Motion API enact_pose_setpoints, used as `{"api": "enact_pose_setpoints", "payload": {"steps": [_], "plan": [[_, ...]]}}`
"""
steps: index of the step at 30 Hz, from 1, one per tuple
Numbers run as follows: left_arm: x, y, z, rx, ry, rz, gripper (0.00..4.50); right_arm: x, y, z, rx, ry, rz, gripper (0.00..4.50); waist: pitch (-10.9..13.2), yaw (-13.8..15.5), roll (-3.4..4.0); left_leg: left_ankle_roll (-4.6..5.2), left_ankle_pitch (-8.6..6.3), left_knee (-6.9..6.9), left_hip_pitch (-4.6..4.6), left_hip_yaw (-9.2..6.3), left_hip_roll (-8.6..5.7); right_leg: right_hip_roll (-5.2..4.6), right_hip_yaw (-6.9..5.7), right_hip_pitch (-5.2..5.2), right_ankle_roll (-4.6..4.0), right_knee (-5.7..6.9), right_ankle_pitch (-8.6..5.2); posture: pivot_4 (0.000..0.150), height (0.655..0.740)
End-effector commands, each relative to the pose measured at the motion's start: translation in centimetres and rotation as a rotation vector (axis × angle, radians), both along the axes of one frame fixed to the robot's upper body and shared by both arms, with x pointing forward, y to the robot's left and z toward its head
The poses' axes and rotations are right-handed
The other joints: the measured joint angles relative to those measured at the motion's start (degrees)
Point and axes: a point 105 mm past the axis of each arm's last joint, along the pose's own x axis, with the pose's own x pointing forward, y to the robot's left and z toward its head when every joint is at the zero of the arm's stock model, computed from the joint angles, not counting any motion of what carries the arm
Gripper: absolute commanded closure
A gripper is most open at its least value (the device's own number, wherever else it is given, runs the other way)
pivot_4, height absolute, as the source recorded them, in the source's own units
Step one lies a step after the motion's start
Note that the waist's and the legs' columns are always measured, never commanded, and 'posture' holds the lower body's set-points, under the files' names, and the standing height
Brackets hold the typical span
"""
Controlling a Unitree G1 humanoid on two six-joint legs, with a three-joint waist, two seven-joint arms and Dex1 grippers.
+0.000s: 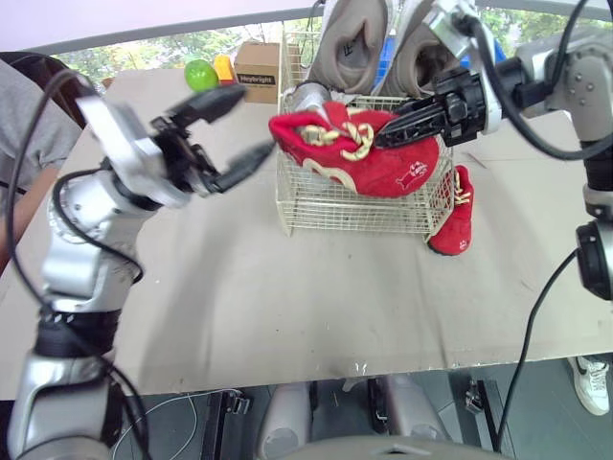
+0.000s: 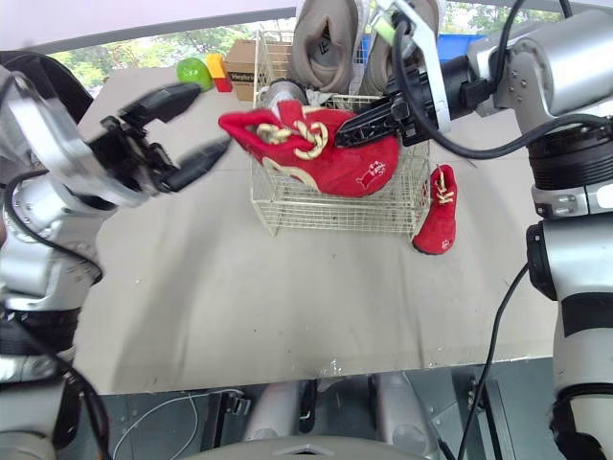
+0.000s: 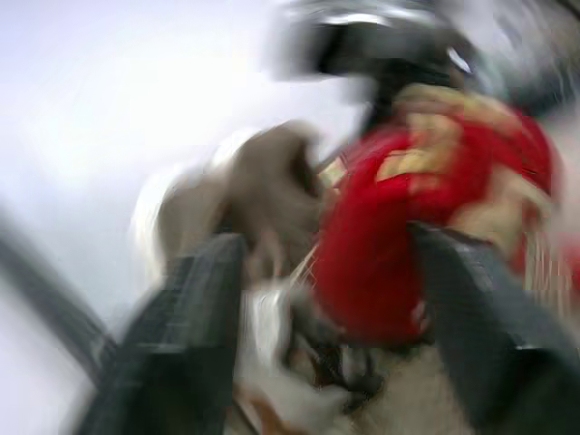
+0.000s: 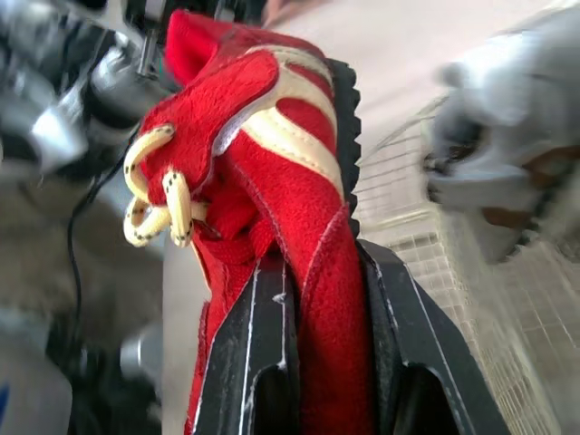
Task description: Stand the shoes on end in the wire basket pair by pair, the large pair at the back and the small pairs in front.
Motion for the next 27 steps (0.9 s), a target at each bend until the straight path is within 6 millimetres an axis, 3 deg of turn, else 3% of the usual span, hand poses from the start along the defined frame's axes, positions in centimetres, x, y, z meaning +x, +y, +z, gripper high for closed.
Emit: {"api": "enact_pose_setpoints", "payload": {"steps": [1, 4, 6, 10, 17, 22, 27], "plan": [[-1.7, -0.2, -1.0, -0.288, 0.376, -0.131, 0.00, -1.2, 0.1, 3.2, 0.256, 0.016, -0.032, 4.37, 0.0, -0.7, 0.00, 0.00, 0.00, 0.01, 0.00, -0.09, 0.01, -0.04, -0.05, 0.02, 0.00, 0.03, 0.00, 0.150, 0.7400], [-3.0, -3.0, -5.3, -0.370, 0.614, -0.181, 0.00, -1.1, 0.1, 3.0, 0.462, 0.028, -0.129, 4.37, 0.0, -0.9, 0.05, -0.02, 0.01, -0.03, 0.06, -0.26, -0.07, -0.06, -0.13, 0.14, 0.00, 0.00, 0.00, 0.150, 0.7400], [-3.6, -5.9, -5.9, -0.414, 0.662, -0.241, 0.00, -1.6, 0.7, 2.3, 0.521, 0.033, -0.165, 4.37, -0.1, 0.0, 0.05, -0.04, 0.02, 0.02, -0.03, -0.41, -0.10, -0.03, -0.28, 0.13, -0.01, 0.01, 0.00, 0.150, 0.7400], [-3.5, -7.5, -5.4, -0.531, 0.689, -0.291, 0.00, -2.2, 1.4, 0.8, 0.554, 0.043, -0.204, 4.37, 0.0, 0.8, 0.06, -0.23, 0.14, 0.23, -0.06, -0.51, -0.26, 0.14, -0.36, 0.20, -0.03, 0.22, 0.02, 0.150, 0.7400], [-2.7, -7.4, -3.2, -0.653, 0.707, -0.386, 0.00, -2.5, 0.9, -1.0, 0.503, 0.034, -0.263, 4.37, -0.1, 0.4, 0.10, -0.21, 0.14, 0.57, 0.10, -0.36, -0.33, 0.40, -0.41, 0.62, -0.06, 0.07, 0.01, 0.150, 0.7400], [-2.2, -7.8, -3.1, -0.621, 0.757, -0.449, 0.00, -2.9, 1.0, -1.6, 0.484, 0.038, -0.260, 4.37, -0.1, 0.3, 0.10, -0.21, 0.14, 0.57, 0.11, -0.41, -0.29, 0.51, -0.40, 0.62, -0.06, 0.08, 0.01, 0.150, 0.7400], [-1.8, -8.4, -3.6, -0.567, 0.776, -0.445, 2.02, -3.1, 1.1, -1.6, 0.488, 0.040, -0.264, 4.37, 0.0, 0.4, 0.11, -0.21, 0.14, 0.56, 0.09, -0.44, -0.26, 0.57, -0.41, 0.61, -0.06, 0.06, 0.01, 0.150, 0.7400]]}}
